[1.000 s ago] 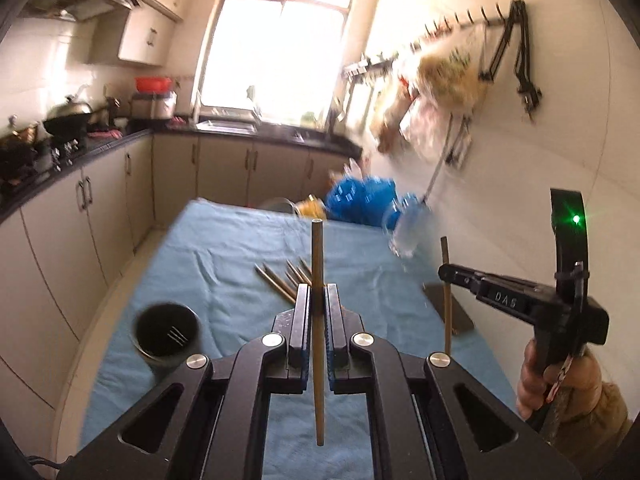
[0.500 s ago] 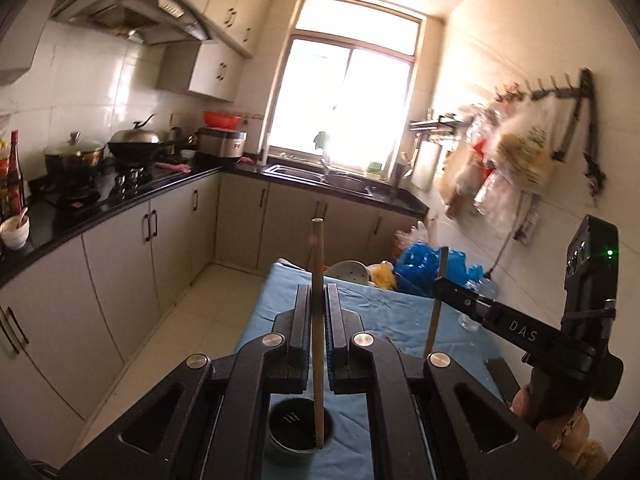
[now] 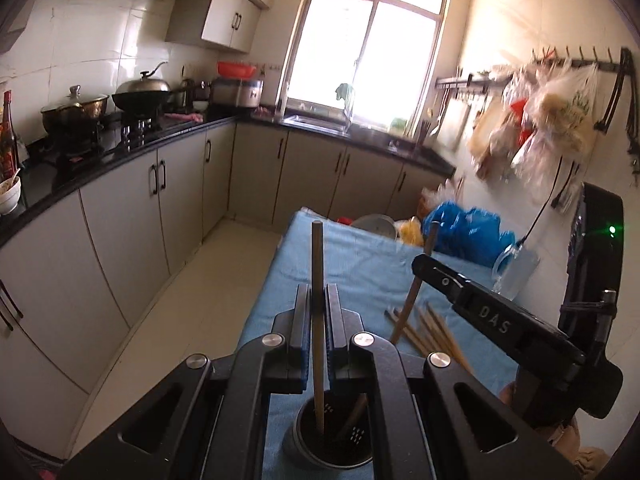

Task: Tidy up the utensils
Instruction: 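Lower both chopsticks into the black cup and open both grippers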

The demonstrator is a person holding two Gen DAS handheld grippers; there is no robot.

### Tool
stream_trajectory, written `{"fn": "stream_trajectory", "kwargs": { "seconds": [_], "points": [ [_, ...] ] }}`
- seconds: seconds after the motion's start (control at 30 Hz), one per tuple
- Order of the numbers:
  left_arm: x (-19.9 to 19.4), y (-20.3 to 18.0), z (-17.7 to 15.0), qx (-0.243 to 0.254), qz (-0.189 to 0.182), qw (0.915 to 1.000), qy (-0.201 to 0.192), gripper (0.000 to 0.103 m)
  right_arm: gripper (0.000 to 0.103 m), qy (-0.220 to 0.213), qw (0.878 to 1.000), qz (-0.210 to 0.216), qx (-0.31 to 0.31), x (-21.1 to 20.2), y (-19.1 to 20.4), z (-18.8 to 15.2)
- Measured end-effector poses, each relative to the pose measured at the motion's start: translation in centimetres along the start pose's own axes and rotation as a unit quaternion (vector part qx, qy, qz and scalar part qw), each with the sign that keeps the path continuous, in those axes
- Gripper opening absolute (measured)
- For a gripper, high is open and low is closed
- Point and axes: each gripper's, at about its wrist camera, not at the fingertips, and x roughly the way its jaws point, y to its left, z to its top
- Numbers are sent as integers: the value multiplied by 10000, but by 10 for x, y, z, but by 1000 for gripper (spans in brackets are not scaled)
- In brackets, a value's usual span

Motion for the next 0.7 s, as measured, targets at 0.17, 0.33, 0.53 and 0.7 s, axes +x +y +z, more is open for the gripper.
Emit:
{"fn": "stream_trajectory", "kwargs": {
  "seconds": [0.17,0.33,0.53,0.7],
  "points": [
    [6,-5,-10,116,250,9996,71,6,10,329,9995,-13,8,14,-14,-17],
    [2,-15,-16,219,531,9983,59,33,26,453,9988,90,175,14,-23,-22],
    [-21,-28,-21,389,987,9938,-336,56,52,259,9992,-3,298,-10,-36,-17],
    [-39,-48,-27,594,1057,9915,-466,60,55,165,9987,-151,466,-34,-59,-19]
  ]
}}
